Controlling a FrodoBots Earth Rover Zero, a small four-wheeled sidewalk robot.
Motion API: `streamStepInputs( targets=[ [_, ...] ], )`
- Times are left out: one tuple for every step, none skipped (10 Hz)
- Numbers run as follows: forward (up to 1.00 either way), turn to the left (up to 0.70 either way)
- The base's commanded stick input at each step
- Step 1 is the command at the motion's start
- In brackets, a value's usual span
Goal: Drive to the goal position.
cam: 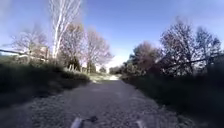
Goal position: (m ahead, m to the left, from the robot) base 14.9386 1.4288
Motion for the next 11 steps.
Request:
streamStepInputs(
  targets=[
    [0.5, 0.0],
    [0.5, 0.0],
    [0.5, 0.0],
    [0.5, 0.0],
    [0.5, 0.0],
    [0.5, 0.0],
    [0.5, 0.0],
    [0.5, 0.0],
    [0.5, 0.0],
    [0.5, 0.0],
    [0.5, 0.0]
  ],
)
